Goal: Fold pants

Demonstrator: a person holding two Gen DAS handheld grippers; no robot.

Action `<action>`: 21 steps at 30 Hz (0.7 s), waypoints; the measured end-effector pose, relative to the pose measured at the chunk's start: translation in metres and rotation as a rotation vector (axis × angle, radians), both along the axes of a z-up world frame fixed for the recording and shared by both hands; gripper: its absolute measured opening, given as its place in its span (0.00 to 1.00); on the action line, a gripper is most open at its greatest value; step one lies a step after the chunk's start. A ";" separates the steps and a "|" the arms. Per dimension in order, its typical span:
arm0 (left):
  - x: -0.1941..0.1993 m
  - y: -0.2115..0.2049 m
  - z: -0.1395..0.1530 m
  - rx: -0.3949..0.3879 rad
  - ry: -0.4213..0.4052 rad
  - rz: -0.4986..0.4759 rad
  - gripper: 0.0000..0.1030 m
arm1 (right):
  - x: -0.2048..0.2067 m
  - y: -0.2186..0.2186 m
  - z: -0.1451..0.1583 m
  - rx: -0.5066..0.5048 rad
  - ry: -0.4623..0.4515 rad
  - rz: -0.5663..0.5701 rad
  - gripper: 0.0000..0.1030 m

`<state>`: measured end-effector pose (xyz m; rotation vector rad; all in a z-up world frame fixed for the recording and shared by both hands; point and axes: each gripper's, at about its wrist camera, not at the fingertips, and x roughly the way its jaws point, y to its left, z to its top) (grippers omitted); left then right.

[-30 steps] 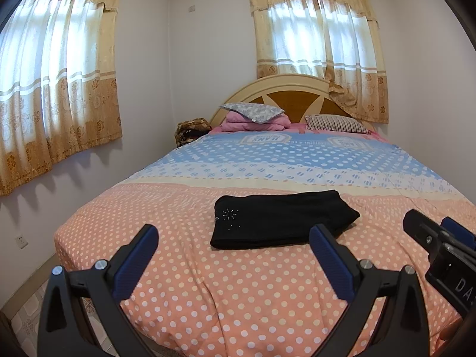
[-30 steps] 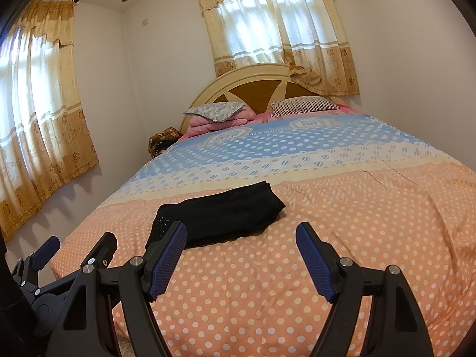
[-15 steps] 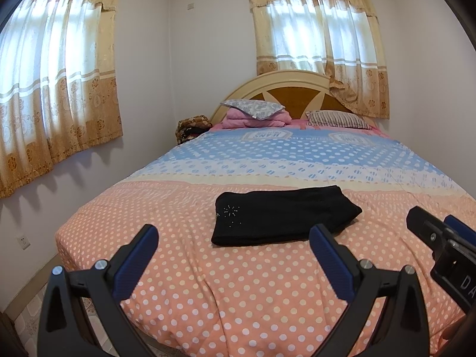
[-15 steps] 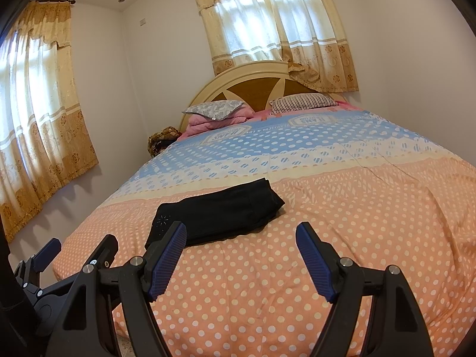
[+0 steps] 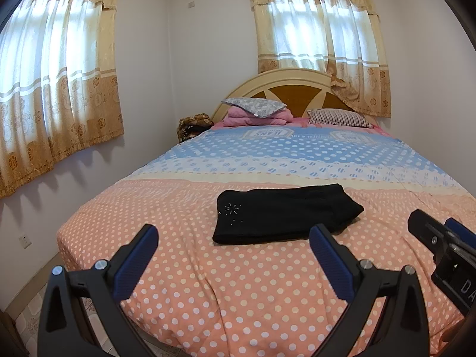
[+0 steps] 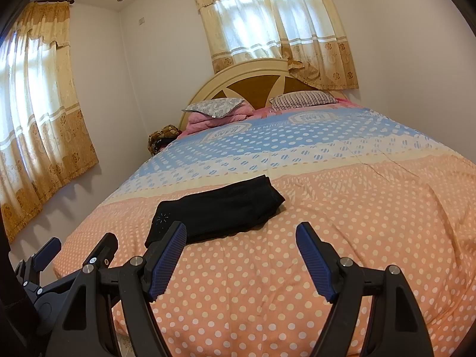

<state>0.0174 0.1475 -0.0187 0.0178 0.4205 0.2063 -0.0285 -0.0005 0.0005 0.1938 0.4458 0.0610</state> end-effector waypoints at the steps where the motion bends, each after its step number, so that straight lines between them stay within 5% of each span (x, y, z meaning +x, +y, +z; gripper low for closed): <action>1: 0.000 0.000 0.000 0.000 0.000 0.001 1.00 | 0.000 0.000 0.000 0.001 0.000 0.000 0.75; 21: -0.001 0.001 0.000 0.002 -0.001 0.001 1.00 | 0.000 0.003 -0.003 0.011 0.010 -0.005 0.75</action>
